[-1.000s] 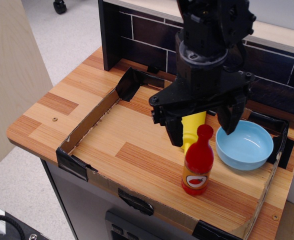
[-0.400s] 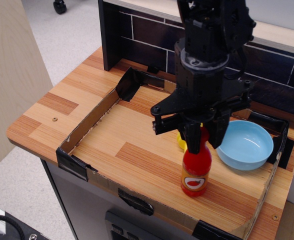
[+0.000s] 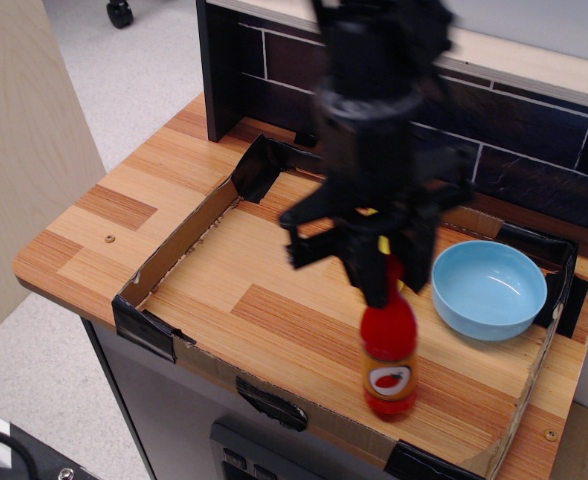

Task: Topple hot sauce bottle

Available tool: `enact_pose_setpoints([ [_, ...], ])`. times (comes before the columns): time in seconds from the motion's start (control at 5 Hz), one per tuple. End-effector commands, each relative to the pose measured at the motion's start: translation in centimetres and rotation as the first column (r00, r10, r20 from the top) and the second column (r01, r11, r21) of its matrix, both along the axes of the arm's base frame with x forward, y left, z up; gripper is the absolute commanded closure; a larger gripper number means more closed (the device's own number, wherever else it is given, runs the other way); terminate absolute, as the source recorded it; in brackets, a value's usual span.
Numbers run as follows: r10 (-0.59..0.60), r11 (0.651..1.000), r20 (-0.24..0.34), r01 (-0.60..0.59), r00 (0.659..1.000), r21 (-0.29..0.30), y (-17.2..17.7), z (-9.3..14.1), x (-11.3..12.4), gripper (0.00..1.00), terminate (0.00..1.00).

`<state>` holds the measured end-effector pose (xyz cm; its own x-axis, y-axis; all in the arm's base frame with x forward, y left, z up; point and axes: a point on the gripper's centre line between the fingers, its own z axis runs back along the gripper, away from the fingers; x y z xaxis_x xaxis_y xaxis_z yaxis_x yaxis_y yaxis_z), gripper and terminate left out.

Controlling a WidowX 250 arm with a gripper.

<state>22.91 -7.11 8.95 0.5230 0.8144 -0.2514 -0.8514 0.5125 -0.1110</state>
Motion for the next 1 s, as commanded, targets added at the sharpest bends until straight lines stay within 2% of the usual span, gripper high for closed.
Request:
enact_pose_setpoints([
  [0.0,0.163,0.982,-0.047,-0.167,0.985,-0.093,2.3,-0.4,0.2,1.00,0.00],
  [0.2,0.225,0.964,-0.152,-0.243,0.962,-0.111,3.8,-1.5,0.2,1.00,0.00],
  [0.4,0.265,0.957,-0.192,-0.282,0.945,-0.069,5.9,-3.2,0.3,1.00,0.00],
  [0.6,0.312,0.949,-0.161,-0.314,0.936,0.014,8.0,-5.0,0.3,1.00,0.00],
  [0.8,0.306,0.952,-0.168,-0.300,0.937,0.064,9.4,-6.5,0.8,1.00,0.00],
])
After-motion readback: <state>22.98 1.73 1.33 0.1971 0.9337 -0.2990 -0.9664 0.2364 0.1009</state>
